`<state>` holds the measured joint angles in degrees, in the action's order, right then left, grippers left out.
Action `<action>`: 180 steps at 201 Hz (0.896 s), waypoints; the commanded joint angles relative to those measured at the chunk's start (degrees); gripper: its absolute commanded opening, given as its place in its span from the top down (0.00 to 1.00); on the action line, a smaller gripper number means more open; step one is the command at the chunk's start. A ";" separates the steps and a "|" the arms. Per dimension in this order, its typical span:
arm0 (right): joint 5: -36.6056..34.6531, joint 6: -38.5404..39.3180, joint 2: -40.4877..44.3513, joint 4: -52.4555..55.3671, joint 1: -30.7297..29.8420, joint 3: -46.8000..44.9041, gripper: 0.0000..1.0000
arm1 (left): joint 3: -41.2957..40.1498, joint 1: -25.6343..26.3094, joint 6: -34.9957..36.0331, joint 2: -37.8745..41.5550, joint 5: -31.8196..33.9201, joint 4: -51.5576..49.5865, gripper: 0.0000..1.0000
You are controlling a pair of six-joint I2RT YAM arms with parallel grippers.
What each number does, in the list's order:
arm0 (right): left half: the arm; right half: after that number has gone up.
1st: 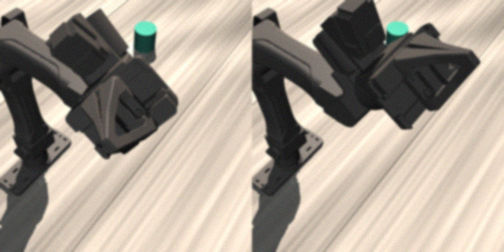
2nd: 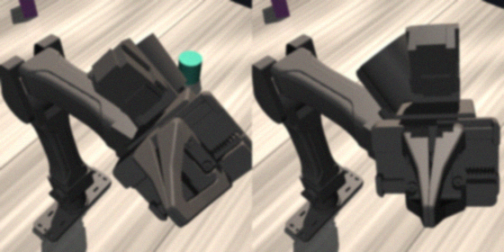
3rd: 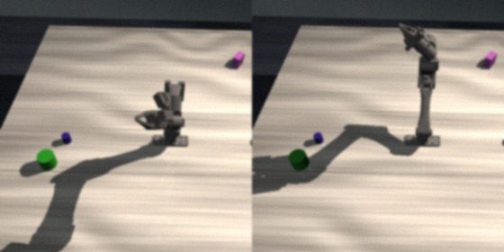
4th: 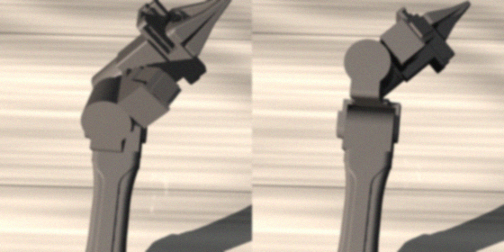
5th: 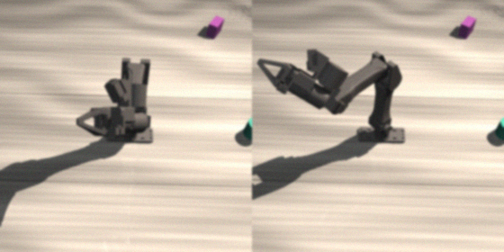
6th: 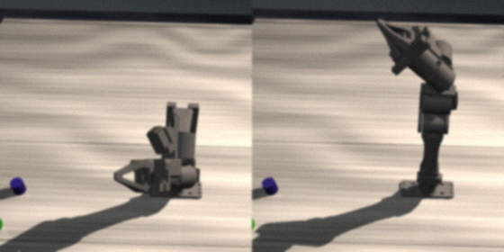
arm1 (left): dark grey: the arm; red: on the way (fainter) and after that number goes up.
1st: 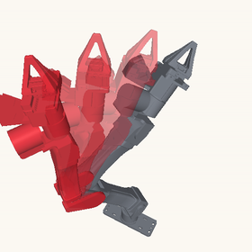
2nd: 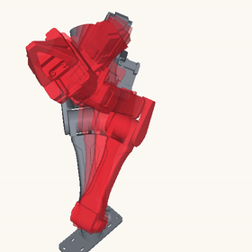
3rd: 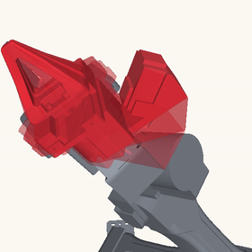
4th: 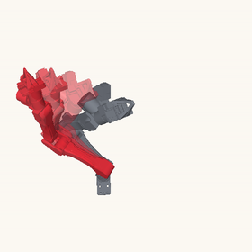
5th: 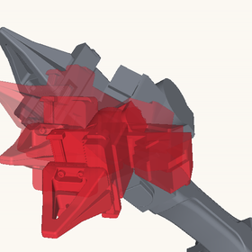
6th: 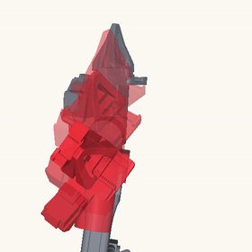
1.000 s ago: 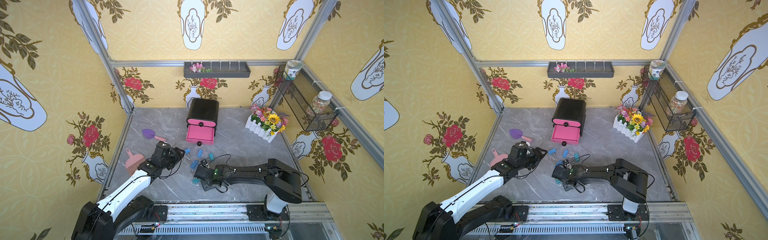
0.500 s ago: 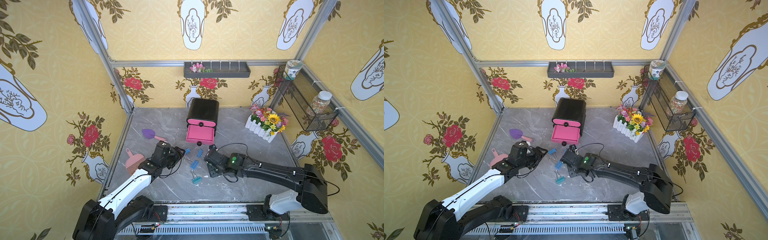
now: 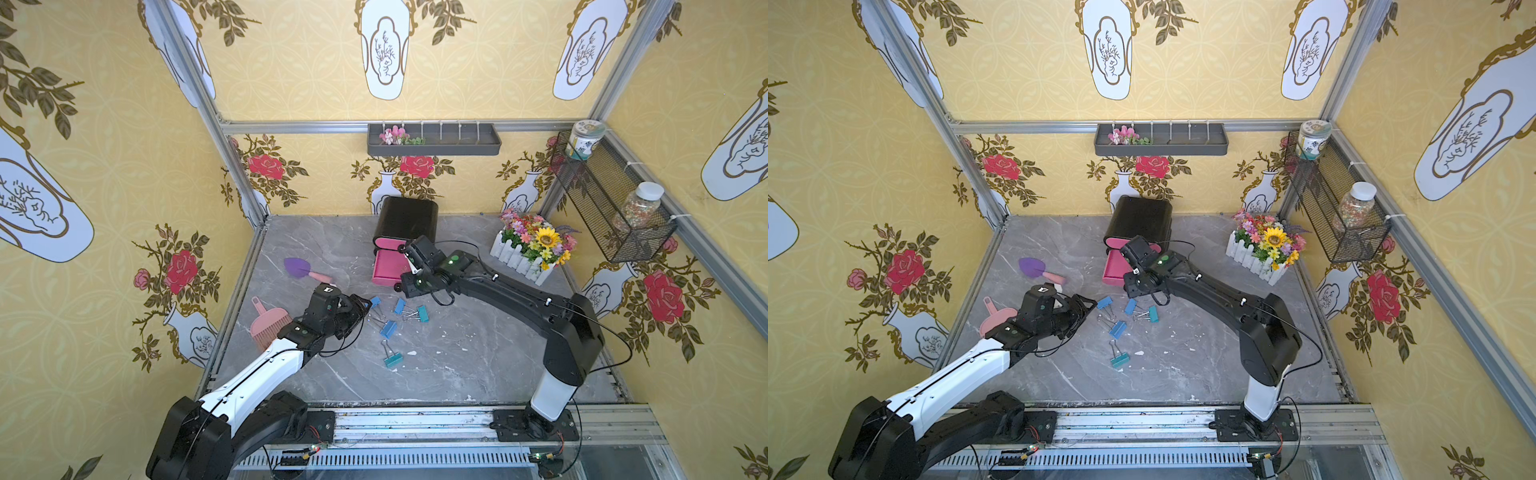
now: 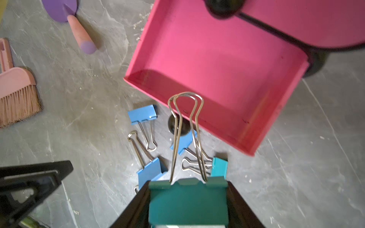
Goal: Put the binder clips in the drawer according to color
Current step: Pick up the binder clip at the center of the board, then place the binder clip in the drawer.
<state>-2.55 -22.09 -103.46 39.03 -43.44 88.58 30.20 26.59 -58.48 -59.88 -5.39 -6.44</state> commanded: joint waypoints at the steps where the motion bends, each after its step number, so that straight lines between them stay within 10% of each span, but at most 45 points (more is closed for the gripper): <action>1: 2.58 2.39 -4.49 -0.11 0.05 5.57 0.48 | -0.62 -0.05 -0.14 0.17 -0.93 1.56 0.30; 180: -5.74 -7.75 -15.22 -6.06 0.11 14.86 0.46 | -1.89 -0.05 -0.23 0.33 -2.52 2.57 0.30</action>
<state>-6.37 -27.46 -117.89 35.51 -43.33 102.13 28.84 26.59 -58.72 -59.90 -7.29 -4.97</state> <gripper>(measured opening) 0.555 0.698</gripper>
